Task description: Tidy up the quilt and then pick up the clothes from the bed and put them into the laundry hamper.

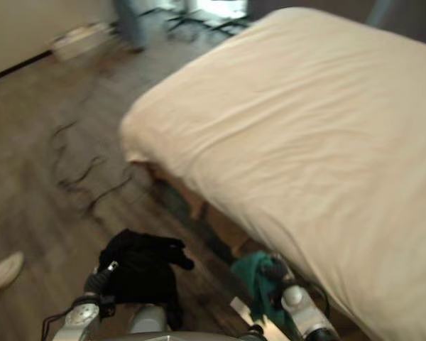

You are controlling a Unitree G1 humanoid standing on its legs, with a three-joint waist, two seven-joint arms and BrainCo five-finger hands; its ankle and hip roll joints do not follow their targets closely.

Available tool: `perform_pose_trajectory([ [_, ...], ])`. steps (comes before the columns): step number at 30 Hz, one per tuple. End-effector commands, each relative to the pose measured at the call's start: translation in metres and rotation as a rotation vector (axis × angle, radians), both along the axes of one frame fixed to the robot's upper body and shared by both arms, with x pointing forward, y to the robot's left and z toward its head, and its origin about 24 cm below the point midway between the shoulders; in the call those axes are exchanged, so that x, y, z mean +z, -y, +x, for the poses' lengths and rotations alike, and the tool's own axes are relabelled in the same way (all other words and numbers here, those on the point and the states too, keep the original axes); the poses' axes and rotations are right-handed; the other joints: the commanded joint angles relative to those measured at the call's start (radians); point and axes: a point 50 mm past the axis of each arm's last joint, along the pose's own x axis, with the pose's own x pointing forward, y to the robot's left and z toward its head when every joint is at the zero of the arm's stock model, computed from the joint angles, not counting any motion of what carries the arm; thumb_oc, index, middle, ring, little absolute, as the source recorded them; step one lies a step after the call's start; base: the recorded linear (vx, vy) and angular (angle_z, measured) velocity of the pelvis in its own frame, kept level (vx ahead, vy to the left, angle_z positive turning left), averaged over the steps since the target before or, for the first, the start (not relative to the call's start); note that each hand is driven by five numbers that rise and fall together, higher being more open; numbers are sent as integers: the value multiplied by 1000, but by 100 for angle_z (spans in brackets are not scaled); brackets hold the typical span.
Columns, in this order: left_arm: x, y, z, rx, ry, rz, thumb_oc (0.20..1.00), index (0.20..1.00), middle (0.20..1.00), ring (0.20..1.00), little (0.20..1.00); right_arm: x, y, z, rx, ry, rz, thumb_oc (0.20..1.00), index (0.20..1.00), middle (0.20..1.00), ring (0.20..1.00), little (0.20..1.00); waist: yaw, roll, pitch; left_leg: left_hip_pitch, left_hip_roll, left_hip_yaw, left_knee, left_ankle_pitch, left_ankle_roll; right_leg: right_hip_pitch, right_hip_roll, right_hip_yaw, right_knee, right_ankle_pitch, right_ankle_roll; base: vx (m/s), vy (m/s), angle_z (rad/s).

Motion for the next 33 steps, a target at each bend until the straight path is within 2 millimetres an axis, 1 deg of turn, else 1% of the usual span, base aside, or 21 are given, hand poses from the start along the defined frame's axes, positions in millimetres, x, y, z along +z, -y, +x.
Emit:
perform_pose_trajectory([
  [1,22,-31,12,-3,73,182,200,200,200,200,200,16,-14,23,-63,139,97,200,200,200,200,200,25,6,9,74,35,-78,-66,-14,-48,-60,10,9,34,-129,-39,75,274,275],
  [3,20,-31,10,2,56,179,200,200,200,200,200,15,-15,21,-89,145,114,200,200,200,200,200,34,9,3,77,13,-101,-75,-26,-43,-66,-10,-8,99,-130,-40,152,325,224],
  [4,17,-34,4,16,26,206,200,200,200,200,200,7,-13,6,-189,128,160,200,200,200,200,200,42,9,12,89,-46,-163,-113,-65,-7,-95,-98,-27,323,-119,-8,273,486,138],
  [5,19,-33,6,23,36,211,200,200,200,200,200,6,-14,5,-213,134,176,200,200,200,200,200,34,16,26,100,-65,-209,-134,-79,4,-129,-119,25,428,-105,9,227,399,149],
  [6,19,-33,7,23,37,211,200,200,200,200,200,6,-14,5,-214,135,176,200,200,200,200,200,32,13,27,100,-71,-210,-136,-79,6,-132,-129,25,440,-109,11,128,217,189],
  [7,20,-34,10,40,41,224,200,200,200,200,200,5,-14,5,-247,140,189,200,200,200,200,200,21,13,43,101,-85,-262,-159,-85,17,-193,-120,129,510,-120,23,116,149,220],
  [8,23,-18,29,2,85,200,200,200,200,200,200,9,-14,10,-309,176,239,200,200,200,200,200,-26,17,71,104,-97,-399,-168,-91,8,-332,16,387,494,-223,11,152,138,177],
  [10,21,-13,32,-39,84,194,200,200,200,200,200,4,-8,5,-354,162,246,200,200,200,200,200,-32,19,75,112,-109,-448,-168,-97,4,-324,22,411,406,-201,27,106,-66,224],
  [11,19,-11,33,-74,72,217,200,200,200,200,200,3,-8,6,-368,164,262,200,200,200,200,200,-39,24,73,99,-96,-469,-168,-84,0,-343,32,422,329,-184,1,20,-123,220],
  [12,19,-11,33,-74,72,217,200,200,200,200,200,3,-8,6,-368,164,262,200,200,200,200,200,-39,24,73,98,-95,-470,-168,-84,0,-343,32,422,328,-183,1,73,-117,157],
  [13,18,-7,33,-114,62,235,200,200,200,200,200,2,-7,4,-385,157,270,200,200,200,200,200,-47,23,66,111,-114,-523,-168,-91,-3,-364,49,506,213,-149,6,176,-96,86],
  [14,6,-16,21,-107,-46,283,200,200,200,200,200,-1,-1,2,-420,150,228,200,200,200,200,200,-39,17,67,118,-125,-544,-168,-94,0,-342,61,541,133,-131,10,172,-97,80],
  [17,4,-3,21,-141,-15,240,200,200,200,200,200,-7,-12,-5,-373,108,274,200,200,200,200,200,-19,-6,40,145,-148,-571,-168,-106,1,-266,54,541,67,-101,19,165,-63,79],
  [18,-12,80,21,-129,-50,50,200,200,200,200,200,-58,-6,-62,-558,-245,-151,200,200,200,200,200,53,80,-6,198,-114,-475,-168,-42,-78,-79,134,328,-32,-127,1,186,-91,58],
  [26,-8,68,25,-143,-31,102,200,200,200,200,200,-54,-4,-55,-558,-208,-139,200,200,200,200,200,58,80,3,197,-100,-473,-155,-37,-90,-94,157,345,-32,-145,-19,83,-58,2],
  [27,-6,69,27,-144,-19,98,200,200,200,200,200,-52,-2,-52,-568,-186,-139,200,200,200,200,200,60,76,21,161,-85,-471,-57,-65,-97,-95,154,347,-32,-150,-27,32,-236,-11],
  [28,-1,68,34,-136,5,79,200,200,200,200,200,-46,6,-45,-590,-143,-135,200,200,200,200,200,65,71,56,54,-36,-485,177,-71,-101,-94,156,346,-32,-169,-53,-7,-199,-7],
  [29,-1,68,34,-136,6,78,200,200,200,200,200,-46,6,-45,-590,-142,-135,200,200,200,200,200,63,73,54,46,-32,-489,187,-76,-101,-96,159,343,-32,-170,-54,61,-261,-5],
  [30,3,68,39,-131,21,75,200,200,200,200,200,-42,17,-43,-624,-121,-156,200,200,200,200,200,71,84,86,-66,43,-493,403,-4,-100,-73,172,317,-32,-195,-87,205,-145,0],
  [32,1,63,36,-119,8,93,200,200,200,200,200,-39,19,-38,-640,-109,-151,200,200,200,200,200,84,84,96,-130,37,-465,419,-55,-105,-36,187,318,-32,-243,-83,269,-75,13],
  [33,1,63,36,-118,8,93,200,200,200,200,200,-39,19,-38,-640,-110,-151,200,200,200,200,200,84,83,95,-131,37,-464,421,-58,-104,-37,187,319,-32,-244,-82,215,71,4],
])
